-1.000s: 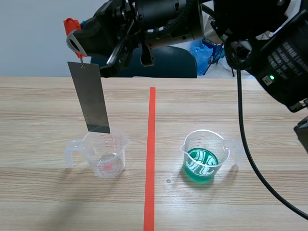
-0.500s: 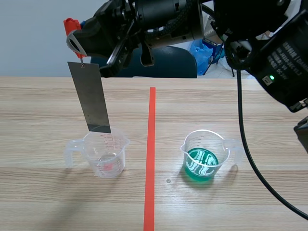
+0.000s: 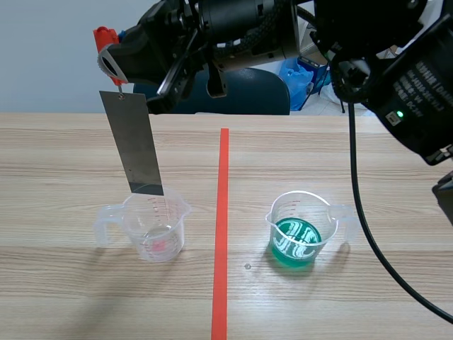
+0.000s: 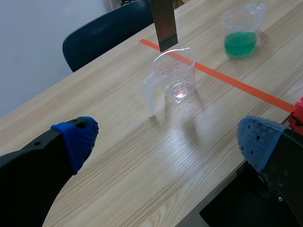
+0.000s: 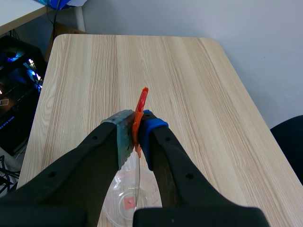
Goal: Do the redox reaction experiment
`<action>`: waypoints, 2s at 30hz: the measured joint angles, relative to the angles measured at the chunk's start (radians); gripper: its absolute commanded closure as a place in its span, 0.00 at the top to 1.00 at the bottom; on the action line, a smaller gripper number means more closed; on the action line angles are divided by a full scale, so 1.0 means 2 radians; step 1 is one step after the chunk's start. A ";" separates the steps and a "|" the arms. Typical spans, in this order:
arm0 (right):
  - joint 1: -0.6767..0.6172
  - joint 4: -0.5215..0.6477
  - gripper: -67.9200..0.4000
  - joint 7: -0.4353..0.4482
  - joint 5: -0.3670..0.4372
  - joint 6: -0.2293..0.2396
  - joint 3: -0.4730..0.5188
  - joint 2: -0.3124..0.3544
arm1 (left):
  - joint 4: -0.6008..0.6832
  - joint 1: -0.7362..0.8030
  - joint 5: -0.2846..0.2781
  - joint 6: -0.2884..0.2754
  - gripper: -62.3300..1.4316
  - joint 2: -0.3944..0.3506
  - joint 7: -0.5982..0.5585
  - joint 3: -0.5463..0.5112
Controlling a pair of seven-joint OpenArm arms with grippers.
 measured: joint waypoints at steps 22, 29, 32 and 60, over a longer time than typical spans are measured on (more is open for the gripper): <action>0.000 0.000 0.02 0.006 0.000 0.000 0.000 0.000 | 0.000 0.000 0.000 0.000 1.00 0.000 0.000 0.000; 0.000 0.000 0.02 0.006 0.000 0.000 0.000 0.000 | 0.000 0.000 0.000 0.000 1.00 0.000 0.000 0.000; 0.000 0.000 0.02 0.006 0.000 0.000 0.000 0.000 | 0.000 0.000 0.000 0.000 1.00 0.000 0.000 0.000; -0.010 -0.038 0.02 0.039 -0.003 0.000 0.000 0.000 | 0.000 0.000 0.000 0.000 1.00 0.000 0.000 0.000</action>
